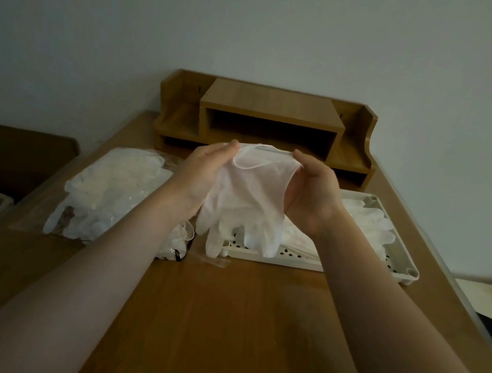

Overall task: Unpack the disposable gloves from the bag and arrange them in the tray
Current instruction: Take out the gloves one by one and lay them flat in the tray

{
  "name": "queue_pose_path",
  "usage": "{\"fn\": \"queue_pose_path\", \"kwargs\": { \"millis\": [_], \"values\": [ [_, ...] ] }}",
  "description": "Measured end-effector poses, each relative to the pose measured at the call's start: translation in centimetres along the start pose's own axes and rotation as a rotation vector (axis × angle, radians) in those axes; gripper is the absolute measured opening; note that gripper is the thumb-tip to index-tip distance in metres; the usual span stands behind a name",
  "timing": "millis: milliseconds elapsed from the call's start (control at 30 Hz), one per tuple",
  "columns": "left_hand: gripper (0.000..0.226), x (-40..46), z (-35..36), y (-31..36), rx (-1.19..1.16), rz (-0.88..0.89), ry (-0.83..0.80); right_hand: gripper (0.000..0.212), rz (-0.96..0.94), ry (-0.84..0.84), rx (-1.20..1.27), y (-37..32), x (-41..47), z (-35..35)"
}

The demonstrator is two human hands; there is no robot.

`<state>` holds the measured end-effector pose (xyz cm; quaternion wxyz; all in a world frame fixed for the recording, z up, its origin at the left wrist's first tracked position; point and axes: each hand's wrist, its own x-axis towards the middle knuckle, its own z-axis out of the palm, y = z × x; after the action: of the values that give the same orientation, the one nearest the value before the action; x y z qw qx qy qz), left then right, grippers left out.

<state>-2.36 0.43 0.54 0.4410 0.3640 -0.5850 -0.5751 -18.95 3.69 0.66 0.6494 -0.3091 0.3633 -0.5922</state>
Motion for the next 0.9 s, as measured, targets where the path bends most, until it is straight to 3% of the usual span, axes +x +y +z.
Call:
{"fn": "queue_pose_path", "kwargs": {
  "millis": [133, 233, 333, 467, 567, 700, 900],
  "values": [
    [0.038, -0.2, 0.8, 0.3, -0.074, -0.098, 0.066, 0.044, 0.017, 0.045, 0.024, 0.5, 0.1, 0.0],
    [0.039, -0.4, 1.0, 0.6, -0.195, -0.201, 0.105, 0.061, -0.043, -0.057, -0.048, 0.4, -0.3, 0.4],
    [0.039, -0.3, 1.0, 0.7, -0.215, -0.231, 0.121, 0.035, -0.181, -0.072, -0.412, 0.5, -0.6, 0.7],
    [0.032, 0.2, 0.9, 0.8, 0.005, -0.103, 0.176, 0.016, -0.313, 0.062, -0.730, 0.8, -0.2, 0.9],
    [0.026, 0.3, 1.1, 1.6, 0.281, 0.089, 0.080, 0.022, -0.452, 0.056, -1.023, 0.5, -0.2, 1.4],
    [0.071, 0.6, 1.9, 2.6, 0.424, 0.021, -0.151, 0.027, -0.478, -0.082, -1.175, -0.8, -1.0, 1.9],
    [0.023, 2.1, 2.4, 2.8, 0.595, 0.087, -0.139, 0.019, -0.246, -0.040, -1.122, -3.4, -1.4, -1.0]
  ]
}}
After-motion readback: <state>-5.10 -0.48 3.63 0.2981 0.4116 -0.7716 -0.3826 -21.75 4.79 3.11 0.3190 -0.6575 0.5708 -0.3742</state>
